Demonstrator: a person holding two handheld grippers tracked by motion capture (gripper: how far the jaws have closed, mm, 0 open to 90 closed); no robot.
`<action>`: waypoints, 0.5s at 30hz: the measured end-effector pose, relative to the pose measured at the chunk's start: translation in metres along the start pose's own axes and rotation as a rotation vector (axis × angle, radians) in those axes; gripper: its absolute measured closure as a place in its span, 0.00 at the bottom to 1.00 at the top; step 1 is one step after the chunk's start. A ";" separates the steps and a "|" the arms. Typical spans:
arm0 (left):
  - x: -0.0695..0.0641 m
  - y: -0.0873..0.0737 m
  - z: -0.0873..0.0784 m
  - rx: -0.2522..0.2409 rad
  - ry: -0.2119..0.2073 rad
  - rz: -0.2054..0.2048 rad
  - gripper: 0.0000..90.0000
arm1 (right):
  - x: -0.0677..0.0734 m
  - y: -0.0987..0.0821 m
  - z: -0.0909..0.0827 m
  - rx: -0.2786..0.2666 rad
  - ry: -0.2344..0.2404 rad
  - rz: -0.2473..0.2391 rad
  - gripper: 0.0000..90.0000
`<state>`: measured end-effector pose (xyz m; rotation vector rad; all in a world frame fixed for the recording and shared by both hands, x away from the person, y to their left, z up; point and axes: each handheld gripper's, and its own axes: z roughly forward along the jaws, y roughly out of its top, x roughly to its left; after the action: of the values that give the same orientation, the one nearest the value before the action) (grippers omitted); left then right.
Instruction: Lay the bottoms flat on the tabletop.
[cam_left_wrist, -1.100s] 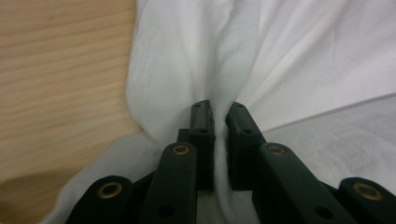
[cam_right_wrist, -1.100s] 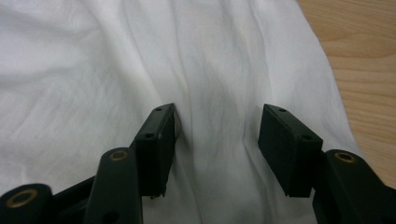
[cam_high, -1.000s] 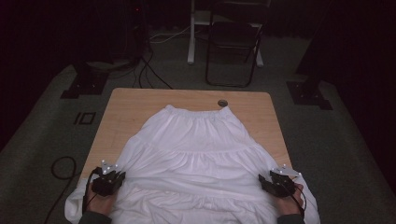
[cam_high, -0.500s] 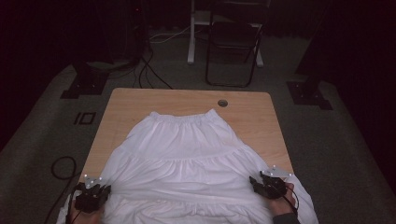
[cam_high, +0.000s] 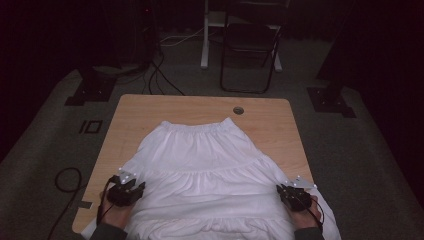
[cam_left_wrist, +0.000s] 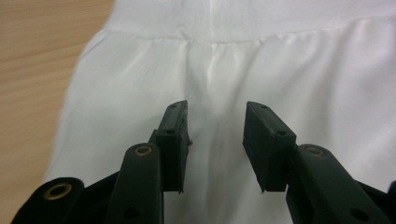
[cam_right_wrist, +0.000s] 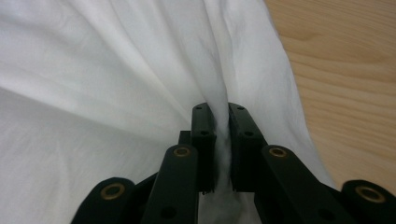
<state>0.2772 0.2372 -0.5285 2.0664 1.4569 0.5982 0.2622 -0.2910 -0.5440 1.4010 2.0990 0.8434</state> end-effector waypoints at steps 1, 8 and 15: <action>-0.003 0.002 0.005 0.005 -0.005 0.010 0.67 | -0.003 -0.002 -0.002 0.001 -0.006 0.010 0.92; -0.021 0.015 0.022 -0.031 -0.076 0.046 0.68 | -0.020 -0.023 -0.024 0.020 -0.071 0.102 0.92; -0.028 0.022 0.025 -0.029 -0.084 0.081 0.66 | -0.019 -0.036 -0.042 0.061 -0.107 0.170 0.82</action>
<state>0.2995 0.2007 -0.5342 2.1098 1.3157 0.5538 0.2177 -0.3284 -0.5394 1.6382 1.9621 0.7562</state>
